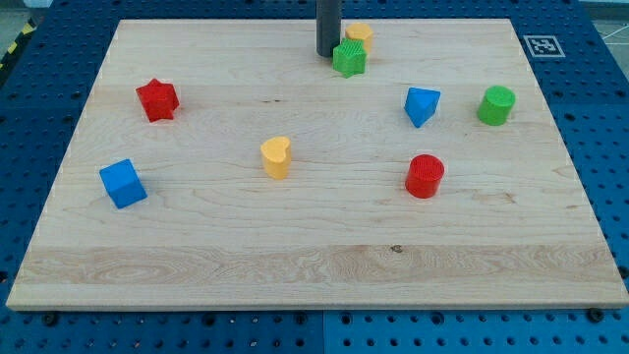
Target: Slide the yellow hexagon to the right side of the board
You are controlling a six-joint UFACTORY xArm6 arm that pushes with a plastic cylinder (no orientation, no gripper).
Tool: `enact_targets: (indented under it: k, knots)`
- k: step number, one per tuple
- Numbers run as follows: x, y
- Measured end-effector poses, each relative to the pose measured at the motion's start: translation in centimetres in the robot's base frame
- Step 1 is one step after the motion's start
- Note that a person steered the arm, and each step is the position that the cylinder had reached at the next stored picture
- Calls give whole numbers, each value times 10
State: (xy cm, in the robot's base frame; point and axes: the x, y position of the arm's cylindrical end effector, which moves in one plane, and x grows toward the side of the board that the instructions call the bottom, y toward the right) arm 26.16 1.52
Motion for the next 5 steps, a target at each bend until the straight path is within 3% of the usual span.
enact_targets:
  k: [5]
  knots:
    - [-52,20]
